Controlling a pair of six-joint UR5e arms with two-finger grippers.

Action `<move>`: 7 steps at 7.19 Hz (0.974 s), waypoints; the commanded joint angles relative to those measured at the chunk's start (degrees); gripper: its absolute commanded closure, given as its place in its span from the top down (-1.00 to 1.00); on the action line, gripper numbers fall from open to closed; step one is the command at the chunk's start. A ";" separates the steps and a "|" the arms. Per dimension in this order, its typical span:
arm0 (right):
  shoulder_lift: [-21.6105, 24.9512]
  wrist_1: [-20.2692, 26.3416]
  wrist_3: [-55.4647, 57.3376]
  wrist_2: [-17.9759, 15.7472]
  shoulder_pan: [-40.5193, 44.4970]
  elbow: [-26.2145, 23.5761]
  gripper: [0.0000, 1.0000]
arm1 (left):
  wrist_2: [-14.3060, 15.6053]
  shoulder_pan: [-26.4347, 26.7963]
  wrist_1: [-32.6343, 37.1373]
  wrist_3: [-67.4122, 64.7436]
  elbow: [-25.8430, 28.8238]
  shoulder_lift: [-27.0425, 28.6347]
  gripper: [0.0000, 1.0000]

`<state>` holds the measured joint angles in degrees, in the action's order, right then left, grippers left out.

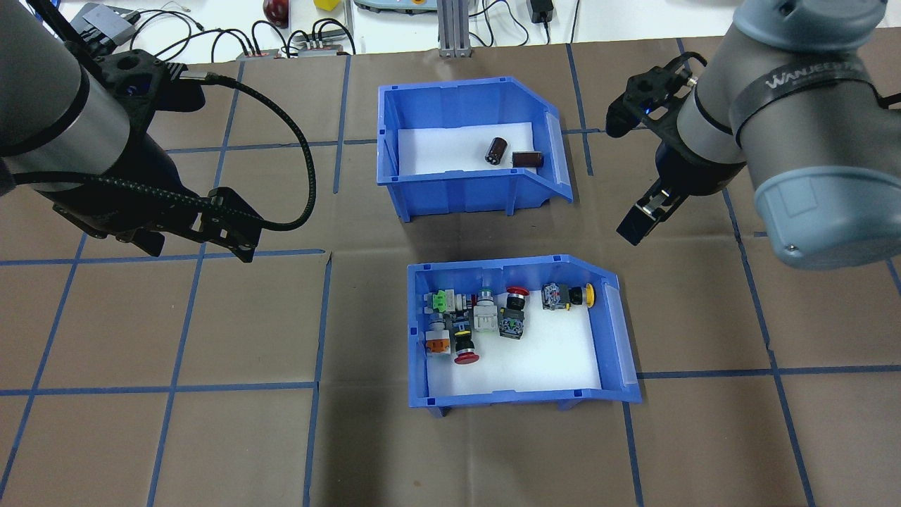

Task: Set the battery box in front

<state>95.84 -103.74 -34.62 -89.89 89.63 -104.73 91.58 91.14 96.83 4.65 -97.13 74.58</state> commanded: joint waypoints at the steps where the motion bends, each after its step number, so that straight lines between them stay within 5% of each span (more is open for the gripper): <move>1: -0.04 0.82 19.34 -0.02 -0.60 2.86 1.00 | 0.00 0.00 0.02 -0.08 -0.07 -0.04 0.98; 3: -0.65 2.30 26.61 -0.63 -0.69 4.78 1.00 | 0.00 0.00 0.02 0.01 -0.07 -0.04 0.98; 6: -7.76 20.11 37.58 -0.11 -0.51 17.86 1.00 | 0.00 0.00 0.11 0.01 -0.07 -0.04 0.98; 7: -7.95 20.25 36.65 -0.11 -0.60 16.76 1.00 | 0.00 0.00 0.11 0.01 -0.07 -0.04 0.98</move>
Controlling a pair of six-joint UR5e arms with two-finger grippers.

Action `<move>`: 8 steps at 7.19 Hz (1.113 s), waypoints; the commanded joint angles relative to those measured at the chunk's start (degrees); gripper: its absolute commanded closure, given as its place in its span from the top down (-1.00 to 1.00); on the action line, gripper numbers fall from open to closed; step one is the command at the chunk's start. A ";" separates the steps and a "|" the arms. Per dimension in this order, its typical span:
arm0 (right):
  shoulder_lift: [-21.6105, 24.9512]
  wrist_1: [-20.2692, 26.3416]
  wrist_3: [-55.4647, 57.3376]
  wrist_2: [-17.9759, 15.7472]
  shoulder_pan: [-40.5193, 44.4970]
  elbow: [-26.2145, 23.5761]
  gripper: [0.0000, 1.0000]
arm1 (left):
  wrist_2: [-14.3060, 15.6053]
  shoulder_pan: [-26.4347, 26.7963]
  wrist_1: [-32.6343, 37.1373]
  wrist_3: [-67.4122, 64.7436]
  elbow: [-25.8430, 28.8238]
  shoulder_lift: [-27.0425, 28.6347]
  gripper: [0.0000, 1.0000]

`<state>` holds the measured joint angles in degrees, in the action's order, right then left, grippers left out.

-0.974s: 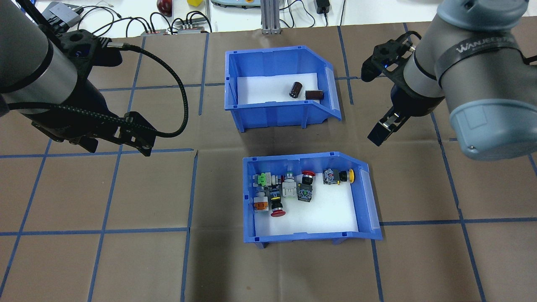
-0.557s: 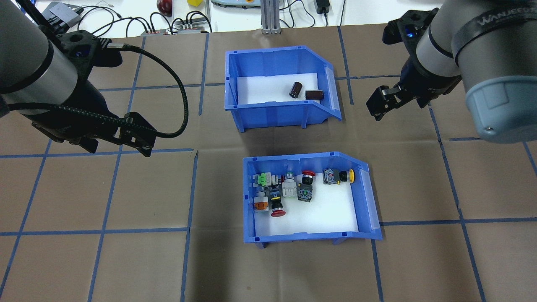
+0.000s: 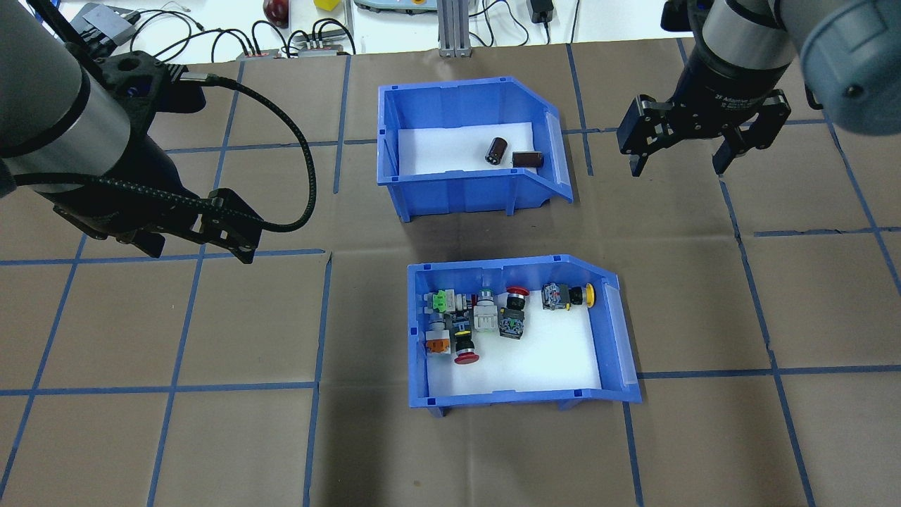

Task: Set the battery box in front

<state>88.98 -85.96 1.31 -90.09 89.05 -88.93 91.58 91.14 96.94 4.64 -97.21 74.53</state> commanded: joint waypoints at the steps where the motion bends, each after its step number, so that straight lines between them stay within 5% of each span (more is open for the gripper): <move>1: -0.48 1.77 0.89 0.18 -0.02 -1.22 1.00 | 0.00 0.00 0.00 0.02 0.00 0.00 0.98; 8: 0.32 -0.96 0.89 0.09 0.07 -2.21 1.00 | 0.00 0.00 0.00 0.02 0.00 0.00 0.99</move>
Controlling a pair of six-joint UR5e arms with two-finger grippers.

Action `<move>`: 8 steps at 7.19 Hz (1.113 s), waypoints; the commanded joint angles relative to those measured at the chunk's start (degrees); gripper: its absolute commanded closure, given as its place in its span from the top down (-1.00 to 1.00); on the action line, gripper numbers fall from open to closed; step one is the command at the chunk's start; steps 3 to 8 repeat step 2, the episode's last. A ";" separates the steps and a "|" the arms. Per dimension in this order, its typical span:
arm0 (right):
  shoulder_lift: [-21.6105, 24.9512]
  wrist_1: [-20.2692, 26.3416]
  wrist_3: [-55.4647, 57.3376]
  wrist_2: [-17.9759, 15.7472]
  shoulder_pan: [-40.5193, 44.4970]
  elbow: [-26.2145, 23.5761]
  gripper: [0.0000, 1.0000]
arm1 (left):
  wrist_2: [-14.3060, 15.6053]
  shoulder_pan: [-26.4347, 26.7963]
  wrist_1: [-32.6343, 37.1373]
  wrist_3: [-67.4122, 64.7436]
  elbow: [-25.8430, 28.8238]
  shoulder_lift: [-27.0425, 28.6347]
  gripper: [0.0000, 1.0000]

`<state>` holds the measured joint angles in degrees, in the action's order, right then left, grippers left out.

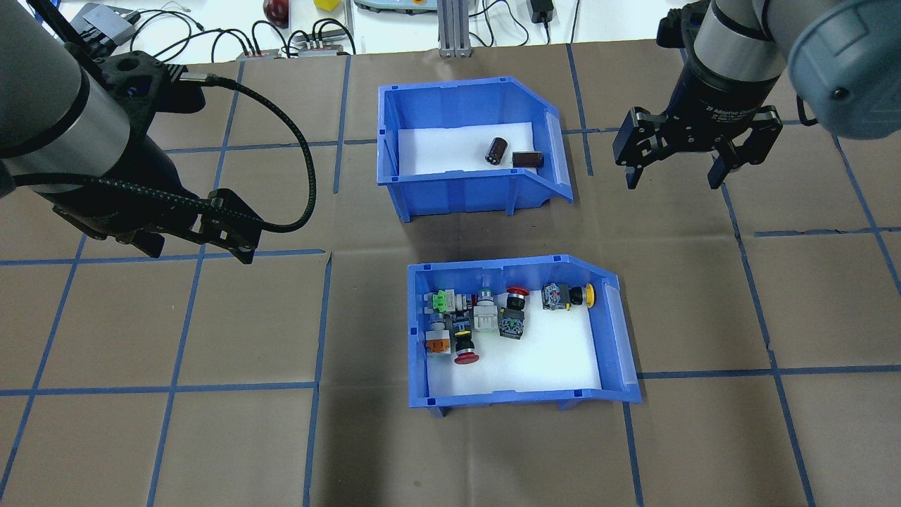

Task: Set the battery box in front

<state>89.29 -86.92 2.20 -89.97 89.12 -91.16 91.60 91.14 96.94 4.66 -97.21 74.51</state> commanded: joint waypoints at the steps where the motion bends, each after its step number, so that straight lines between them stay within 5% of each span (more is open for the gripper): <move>1: 0.00 -0.01 0.00 -0.03 0.00 0.01 1.00 | -0.02 0.00 0.00 0.00 0.00 -0.06 0.98; 8: 0.00 -0.01 0.00 -0.03 0.00 0.01 1.00 | -0.02 0.00 0.00 0.00 0.00 -0.06 0.98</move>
